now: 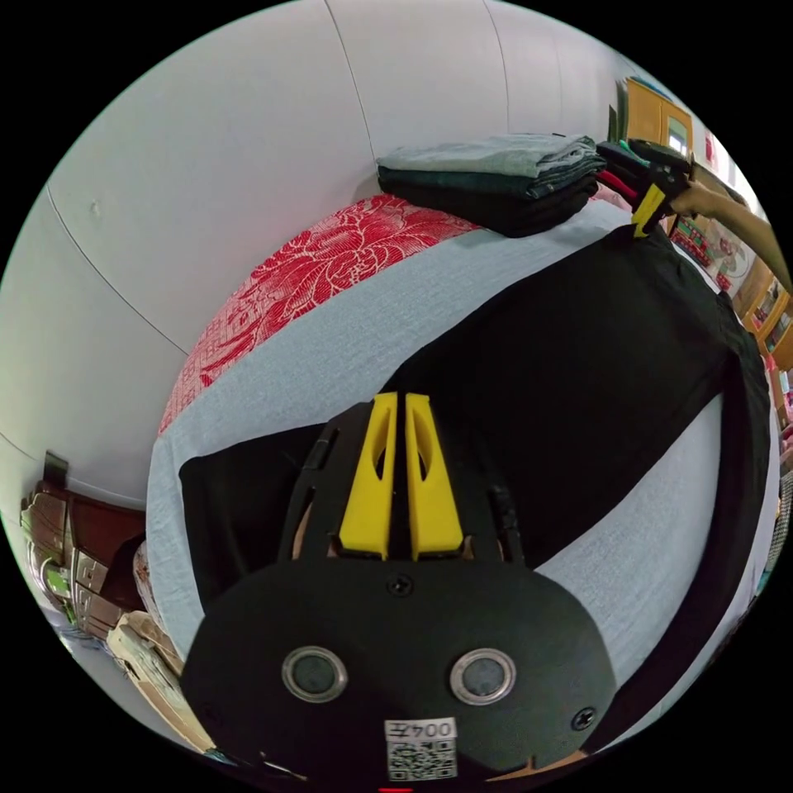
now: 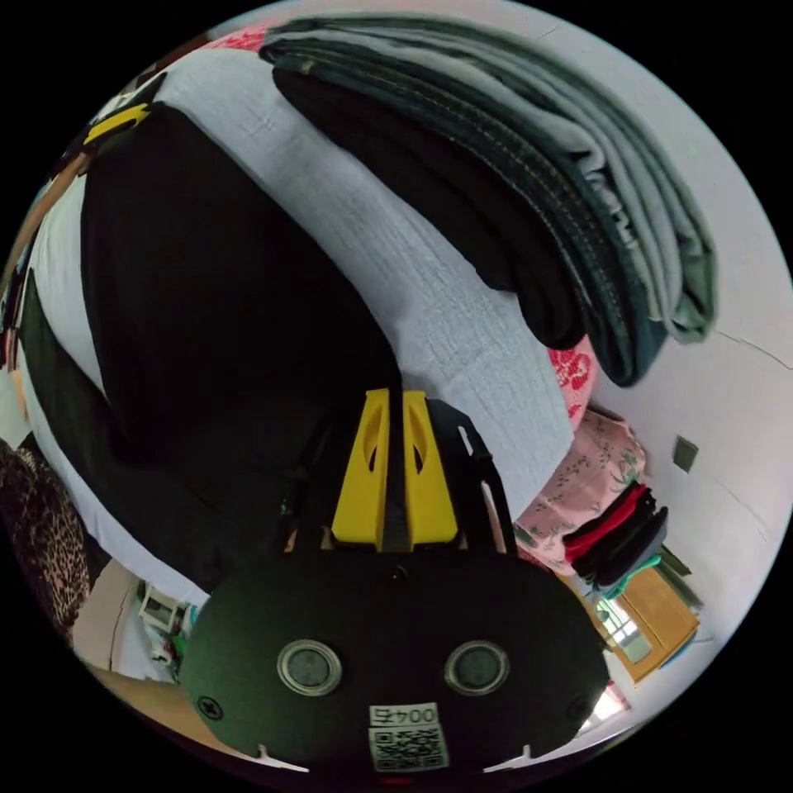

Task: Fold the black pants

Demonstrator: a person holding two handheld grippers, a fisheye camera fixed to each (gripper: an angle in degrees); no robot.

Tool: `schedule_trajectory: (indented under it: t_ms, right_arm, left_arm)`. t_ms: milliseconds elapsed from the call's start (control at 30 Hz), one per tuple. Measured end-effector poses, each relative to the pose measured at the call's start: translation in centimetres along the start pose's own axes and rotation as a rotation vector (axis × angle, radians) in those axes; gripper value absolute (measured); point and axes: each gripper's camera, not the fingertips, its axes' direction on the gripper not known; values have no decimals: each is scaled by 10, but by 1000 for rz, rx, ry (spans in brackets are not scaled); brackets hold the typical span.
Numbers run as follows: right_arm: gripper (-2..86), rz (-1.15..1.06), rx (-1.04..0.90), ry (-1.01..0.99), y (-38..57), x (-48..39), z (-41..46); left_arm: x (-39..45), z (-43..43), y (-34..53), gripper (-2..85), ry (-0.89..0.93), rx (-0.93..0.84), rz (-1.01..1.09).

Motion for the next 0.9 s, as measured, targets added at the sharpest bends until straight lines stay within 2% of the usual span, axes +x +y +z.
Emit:
schedule_trajectory:
  t_ms: [100,167,233,467,633,767,900]
  right_arm:
    - [37,74,92,28,41,-15,-33]
    - [36,104,144,8,69,-23,-54]
    - [36,127,190,13,98,-35,-75]
    - [35,203,298,124,218,-107,-139]
    - [34,299,372,124,302,-157,-164]
    - [35,381,404,109,374,-202,-172]
    - [34,483,420,30,441,-238,-165]
  left_arm:
    - [-11,-6,9,16,106,-28,-121]
    - [-9,-18,8,15,92,-87,-138]
    - [3,-55,12,14,50,-32,-123]
    - [33,-190,79,13,145,149,-105]
    - [100,-273,158,13,144,187,-58]
    - [147,-305,210,12,155,179,-58]
    - [200,-314,264,12,174,97,-51]
